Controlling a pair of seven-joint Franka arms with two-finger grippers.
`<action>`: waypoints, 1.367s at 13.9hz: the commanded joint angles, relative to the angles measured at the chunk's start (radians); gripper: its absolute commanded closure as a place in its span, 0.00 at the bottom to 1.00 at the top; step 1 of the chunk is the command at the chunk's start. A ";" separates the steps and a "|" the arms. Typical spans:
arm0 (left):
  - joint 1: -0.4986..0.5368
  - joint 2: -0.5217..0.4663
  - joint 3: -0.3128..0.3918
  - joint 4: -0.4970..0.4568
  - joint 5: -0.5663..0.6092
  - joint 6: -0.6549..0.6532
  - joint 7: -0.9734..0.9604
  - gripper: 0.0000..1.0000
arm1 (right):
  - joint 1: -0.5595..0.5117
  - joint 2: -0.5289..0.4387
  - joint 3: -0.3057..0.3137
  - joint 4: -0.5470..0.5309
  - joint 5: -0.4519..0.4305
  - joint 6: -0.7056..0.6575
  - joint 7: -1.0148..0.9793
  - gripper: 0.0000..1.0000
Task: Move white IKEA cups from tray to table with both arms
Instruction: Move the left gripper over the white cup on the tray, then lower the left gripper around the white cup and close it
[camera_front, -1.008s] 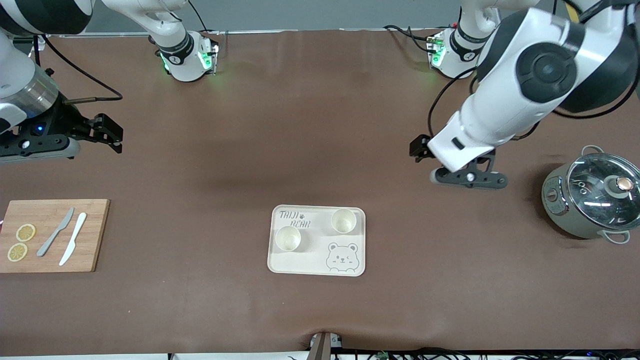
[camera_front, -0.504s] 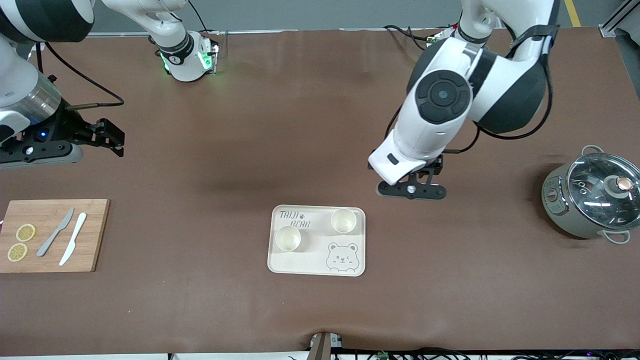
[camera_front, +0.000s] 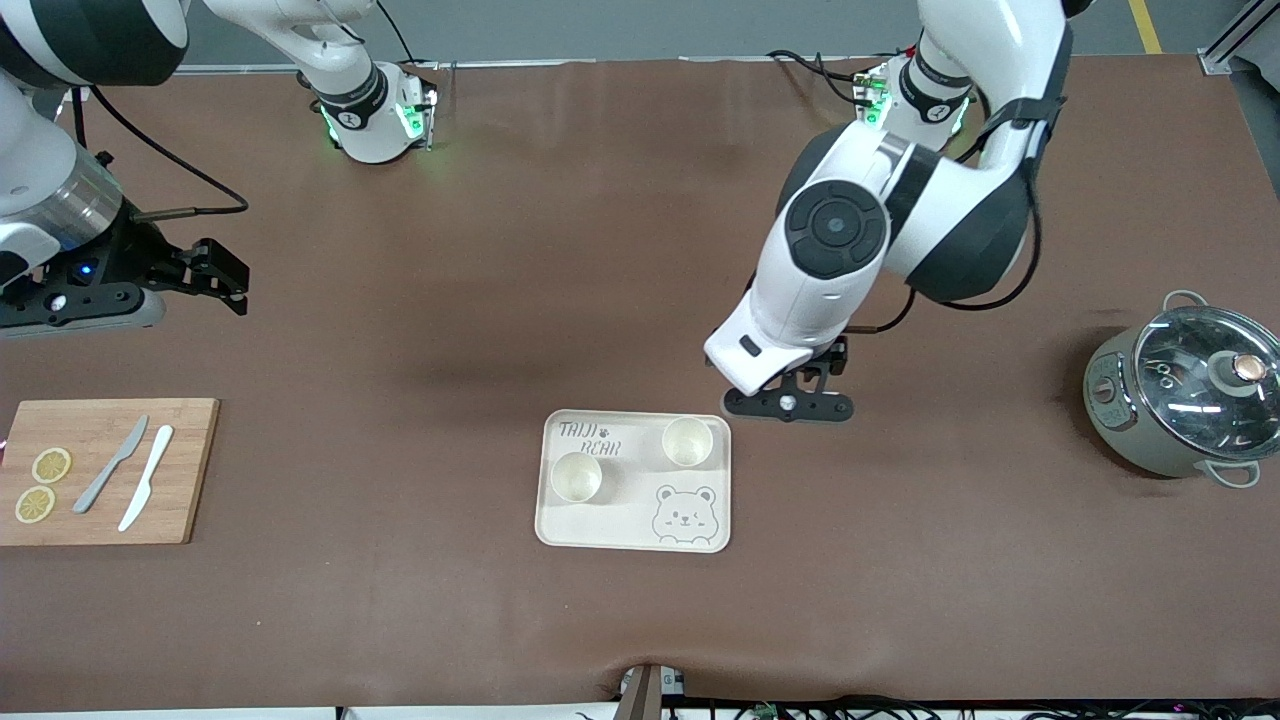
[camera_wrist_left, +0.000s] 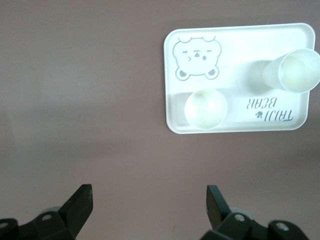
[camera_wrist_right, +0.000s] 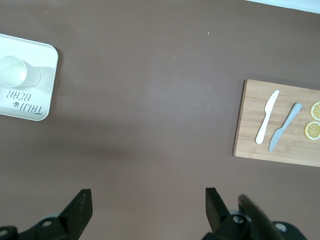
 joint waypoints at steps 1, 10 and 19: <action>-0.021 -0.001 0.015 -0.088 0.011 0.111 -0.027 0.00 | -0.007 -0.007 -0.001 0.011 -0.001 -0.015 -0.010 0.00; -0.022 0.003 0.015 -0.257 0.016 0.351 -0.034 0.00 | -0.050 0.000 -0.003 0.011 0.002 -0.015 -0.008 0.00; -0.022 0.111 0.015 -0.256 0.023 0.489 -0.031 0.00 | -0.048 -0.002 0.000 0.013 0.005 -0.054 -0.007 0.00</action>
